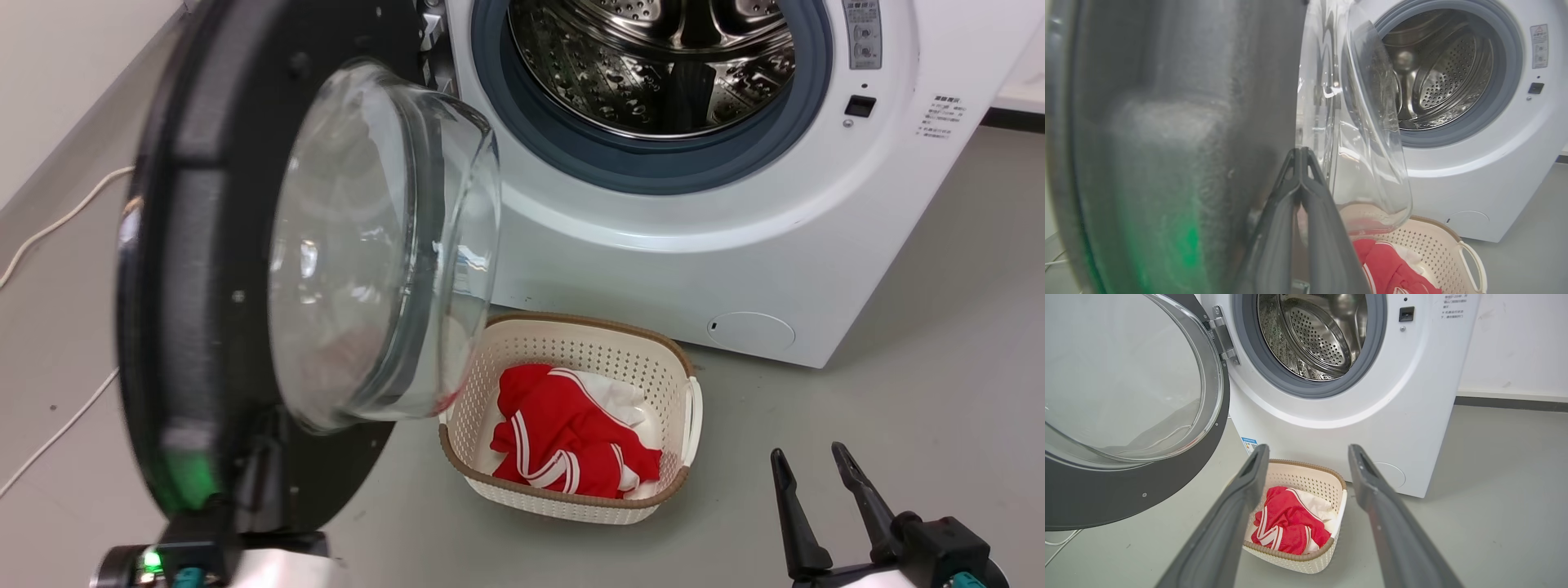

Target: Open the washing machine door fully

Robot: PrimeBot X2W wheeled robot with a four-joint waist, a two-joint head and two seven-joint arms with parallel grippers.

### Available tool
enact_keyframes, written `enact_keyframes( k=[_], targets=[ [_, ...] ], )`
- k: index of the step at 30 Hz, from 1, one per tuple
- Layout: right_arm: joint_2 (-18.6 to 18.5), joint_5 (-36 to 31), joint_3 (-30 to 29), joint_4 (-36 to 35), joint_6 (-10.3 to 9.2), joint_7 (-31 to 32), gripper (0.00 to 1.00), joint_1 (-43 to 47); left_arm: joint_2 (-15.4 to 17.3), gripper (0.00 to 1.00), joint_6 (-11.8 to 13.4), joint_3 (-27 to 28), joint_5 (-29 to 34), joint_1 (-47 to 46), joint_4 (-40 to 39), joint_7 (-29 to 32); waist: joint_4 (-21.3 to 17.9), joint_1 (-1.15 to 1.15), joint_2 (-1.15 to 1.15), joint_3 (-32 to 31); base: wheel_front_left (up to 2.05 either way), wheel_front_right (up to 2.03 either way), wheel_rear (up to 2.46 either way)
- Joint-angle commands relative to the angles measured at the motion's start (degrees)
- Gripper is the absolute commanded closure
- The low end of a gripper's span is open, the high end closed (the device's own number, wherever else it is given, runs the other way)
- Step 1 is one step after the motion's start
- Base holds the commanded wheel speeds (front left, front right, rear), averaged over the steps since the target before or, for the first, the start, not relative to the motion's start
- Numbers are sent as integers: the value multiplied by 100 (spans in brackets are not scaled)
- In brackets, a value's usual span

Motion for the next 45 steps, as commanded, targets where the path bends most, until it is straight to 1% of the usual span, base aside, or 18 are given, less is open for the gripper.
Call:
enact_keyframes(
  k=[1, 6, 14, 17, 20, 25, 30, 37, 41, 45],
  targets=[
    [8, 3, 9, 2, -6, -9, 0, -3, 37, 100, -7, 149, -22, 26, 35, 14, -18, 0, 0, 25, 0, 0, 0],
    [8, -87, 2, 3, -6, -9, 0, -69, 121, 100, -95, 862, -78, -209, 229, 14, -78, 0, 0, 160, 0, 0, 0],
    [8, -173, -42, -36, -6, -9, 0, -131, 145, 100, -161, 1984, -143, -598, 579, 14, -202, 0, 0, 412, 0, 0, 0],
    [8, -195, -73, -54, -6, -9, 0, -188, 192, 100, -228, 2293, -111, -792, 747, 14, -227, 0, 0, 510, 0, 0, 0],
    [8, -220, -92, -64, -6, -9, 0, -247, 278, 100, -327, 2514, -65, -1035, 941, 14, -249, 0, 0, 601, 0, 0, 0],
    [8, -235, -97, -64, -6, -9, 0, -363, 584, 100, -457, 2741, 93, -1476, 1332, 13, -301, 0, 0, 733, 0, 0, 0],
    [8, -227, -116, -67, -6, -9, 0, -414, 793, 100, -458, 3093, 79, -1772, 1682, 14, -430, 0, 0, 854, 0, 0, 0],
    [8, -268, -154, -74, -6, -9, 0, -493, 1151, 100, -526, 3562, 21, -2017, 2252, 15, -630, 0, 0, 1018, 0, 0, 0],
    [8, -273, -207, -102, -6, -9, 0, -530, 1262, 100, -564, 3744, -9, -2162, 2508, 15, -694, 0, 0, 1091, 0, 0, 0],
    [7, -285, -207, -105, -6, -9, 0, -542, 1427, 100, -632, 3782, 77, -2280, 2793, 15, -740, 0, 0, 1127, 0, 0, 0]
  ],
)
